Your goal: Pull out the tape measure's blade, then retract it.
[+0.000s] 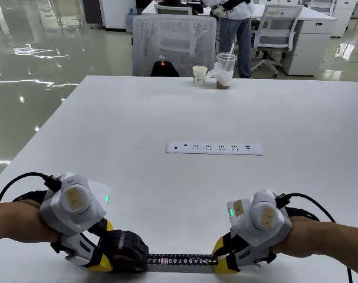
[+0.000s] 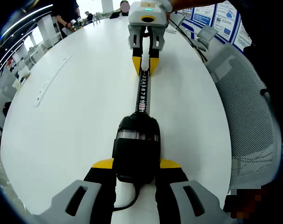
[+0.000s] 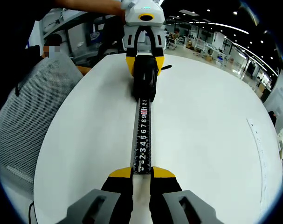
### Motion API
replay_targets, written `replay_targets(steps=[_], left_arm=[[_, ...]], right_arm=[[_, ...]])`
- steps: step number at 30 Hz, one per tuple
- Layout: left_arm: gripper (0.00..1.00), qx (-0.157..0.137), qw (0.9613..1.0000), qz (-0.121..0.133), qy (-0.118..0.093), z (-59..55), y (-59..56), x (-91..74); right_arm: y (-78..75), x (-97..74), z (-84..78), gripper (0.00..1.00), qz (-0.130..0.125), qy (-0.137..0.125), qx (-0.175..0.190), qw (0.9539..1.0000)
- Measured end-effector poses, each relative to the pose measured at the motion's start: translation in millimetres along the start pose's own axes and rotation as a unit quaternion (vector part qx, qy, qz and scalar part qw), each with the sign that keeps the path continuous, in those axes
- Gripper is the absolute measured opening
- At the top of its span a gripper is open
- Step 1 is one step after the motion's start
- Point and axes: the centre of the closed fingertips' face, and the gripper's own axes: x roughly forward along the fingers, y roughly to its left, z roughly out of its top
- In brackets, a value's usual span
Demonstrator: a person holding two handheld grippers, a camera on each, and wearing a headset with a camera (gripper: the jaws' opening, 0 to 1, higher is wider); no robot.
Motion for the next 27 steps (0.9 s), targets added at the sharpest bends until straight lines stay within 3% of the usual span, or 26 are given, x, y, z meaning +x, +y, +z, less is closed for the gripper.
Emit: replay_targets(steps=[27], left_arm=[[0.26,-0.001,1.0,-0.001,0.007,1.2,-1.9,-2.2]], right_arm=[[1.8,-27.8,-37.4,0.09,0.001,0.041,0.002,0.9992]])
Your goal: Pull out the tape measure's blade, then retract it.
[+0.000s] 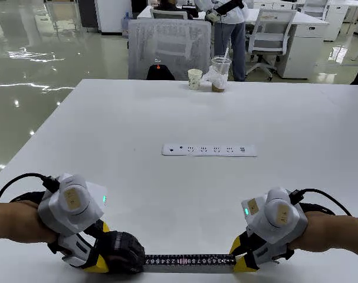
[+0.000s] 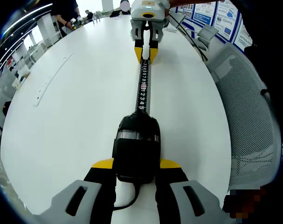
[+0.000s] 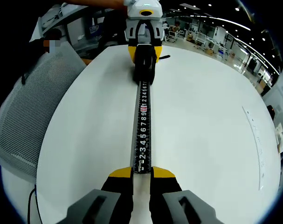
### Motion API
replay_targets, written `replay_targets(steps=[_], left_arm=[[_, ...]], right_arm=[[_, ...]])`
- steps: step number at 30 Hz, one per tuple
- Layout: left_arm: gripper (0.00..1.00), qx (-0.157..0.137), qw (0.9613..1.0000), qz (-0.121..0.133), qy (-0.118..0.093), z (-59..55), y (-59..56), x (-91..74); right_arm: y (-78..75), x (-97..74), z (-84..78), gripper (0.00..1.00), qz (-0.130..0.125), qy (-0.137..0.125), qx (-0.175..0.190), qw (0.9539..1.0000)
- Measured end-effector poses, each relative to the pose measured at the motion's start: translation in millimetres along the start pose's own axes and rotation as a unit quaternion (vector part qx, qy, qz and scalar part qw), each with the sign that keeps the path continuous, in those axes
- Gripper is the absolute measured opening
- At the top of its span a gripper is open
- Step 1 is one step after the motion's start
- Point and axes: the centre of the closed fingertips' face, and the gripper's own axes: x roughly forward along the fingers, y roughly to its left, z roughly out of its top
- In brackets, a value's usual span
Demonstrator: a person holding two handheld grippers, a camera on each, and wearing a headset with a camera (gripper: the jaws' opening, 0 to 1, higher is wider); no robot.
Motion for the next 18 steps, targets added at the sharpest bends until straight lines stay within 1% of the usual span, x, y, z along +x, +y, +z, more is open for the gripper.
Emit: replay_targets(steps=[18], left_arm=[[0.26,-0.001,1.0,-0.001,0.003,0.8,0.1,0.2]], right_arm=[[2.0,-13.3,-27.7,0.08,0.0,0.019,0.008,0.9998]])
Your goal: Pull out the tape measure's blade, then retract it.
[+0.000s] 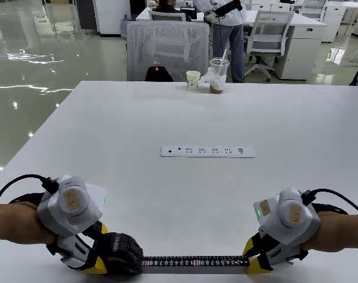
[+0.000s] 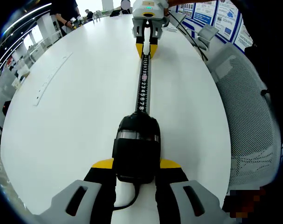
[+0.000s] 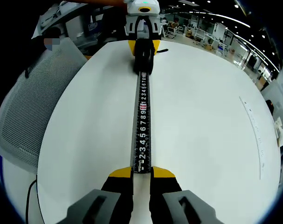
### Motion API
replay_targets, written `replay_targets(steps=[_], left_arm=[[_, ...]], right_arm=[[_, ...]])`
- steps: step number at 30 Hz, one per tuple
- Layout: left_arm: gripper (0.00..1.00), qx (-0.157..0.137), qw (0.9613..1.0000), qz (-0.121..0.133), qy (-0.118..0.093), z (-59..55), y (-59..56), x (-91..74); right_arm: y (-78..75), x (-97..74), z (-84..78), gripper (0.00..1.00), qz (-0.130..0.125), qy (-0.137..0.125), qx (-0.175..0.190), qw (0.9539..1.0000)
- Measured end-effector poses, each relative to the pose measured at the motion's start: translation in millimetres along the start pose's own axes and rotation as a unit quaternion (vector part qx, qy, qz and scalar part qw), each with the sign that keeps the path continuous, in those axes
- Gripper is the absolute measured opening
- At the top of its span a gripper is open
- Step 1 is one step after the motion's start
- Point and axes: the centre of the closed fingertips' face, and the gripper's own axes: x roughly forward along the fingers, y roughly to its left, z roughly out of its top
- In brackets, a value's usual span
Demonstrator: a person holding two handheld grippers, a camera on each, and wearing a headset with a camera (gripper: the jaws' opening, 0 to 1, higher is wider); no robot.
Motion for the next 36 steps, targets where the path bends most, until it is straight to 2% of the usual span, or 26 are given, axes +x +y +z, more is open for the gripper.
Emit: replay_targets(steps=[14,36], left_arm=[[0.26,-0.001,1.0,-0.002,0.001,0.7,-0.5,0.6],[0.28,-0.001,1.0,-0.002,0.005,2.2,0.6,2.0]], right_arm=[[1.5,-9.1,-15.2,0.08,-0.003,0.011,0.006,0.9999],[0.8,-7.4,-15.1,0.11,-0.005,0.022,0.002,0.9998]])
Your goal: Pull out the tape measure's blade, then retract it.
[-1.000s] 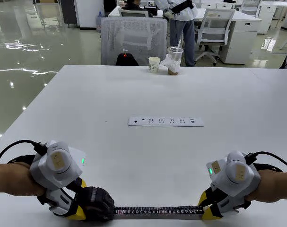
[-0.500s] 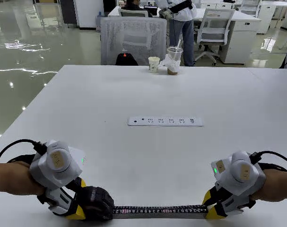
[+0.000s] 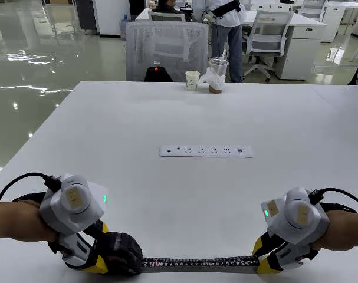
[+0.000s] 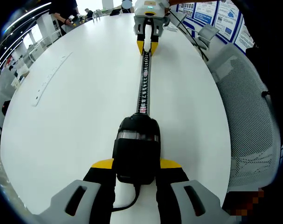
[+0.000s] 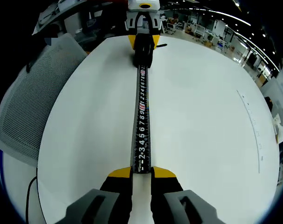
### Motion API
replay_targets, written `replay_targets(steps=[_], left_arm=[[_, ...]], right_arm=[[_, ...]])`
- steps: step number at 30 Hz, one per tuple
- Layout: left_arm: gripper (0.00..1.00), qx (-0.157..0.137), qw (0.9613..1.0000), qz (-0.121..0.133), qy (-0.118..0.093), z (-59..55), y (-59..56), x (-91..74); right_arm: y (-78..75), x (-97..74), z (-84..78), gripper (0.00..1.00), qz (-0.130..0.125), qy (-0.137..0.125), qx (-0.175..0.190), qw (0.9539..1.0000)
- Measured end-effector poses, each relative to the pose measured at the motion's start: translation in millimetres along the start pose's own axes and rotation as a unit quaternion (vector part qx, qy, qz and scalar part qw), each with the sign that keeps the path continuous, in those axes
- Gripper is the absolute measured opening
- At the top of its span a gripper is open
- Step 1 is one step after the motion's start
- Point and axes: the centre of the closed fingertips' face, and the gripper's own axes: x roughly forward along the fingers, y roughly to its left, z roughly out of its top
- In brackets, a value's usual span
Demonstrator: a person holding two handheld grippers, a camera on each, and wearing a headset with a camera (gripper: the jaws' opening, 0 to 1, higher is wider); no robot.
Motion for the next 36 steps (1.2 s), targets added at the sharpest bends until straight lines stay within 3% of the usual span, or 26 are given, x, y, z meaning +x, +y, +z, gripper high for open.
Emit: replay_targets(steps=[21,29,36], left_arm=[[0.33,0.008,0.9997,0.016,0.014,-1.2,3.0,-1.7],[0.37,-0.008,0.9997,0.023,0.009,-2.6,2.3,-8.1],[0.47,-0.045,0.9984,0.034,-0.008,-5.6,-4.1,-13.8]], right_arm=[[0.9,-0.8,-1.0,0.13,-0.014,0.009,-0.007,0.9998],[0.5,-3.3,-4.3,0.2,-0.025,0.012,-0.005,0.9996],[8.0,-7.5,-8.6,0.29,-0.034,0.012,0.003,0.9993]])
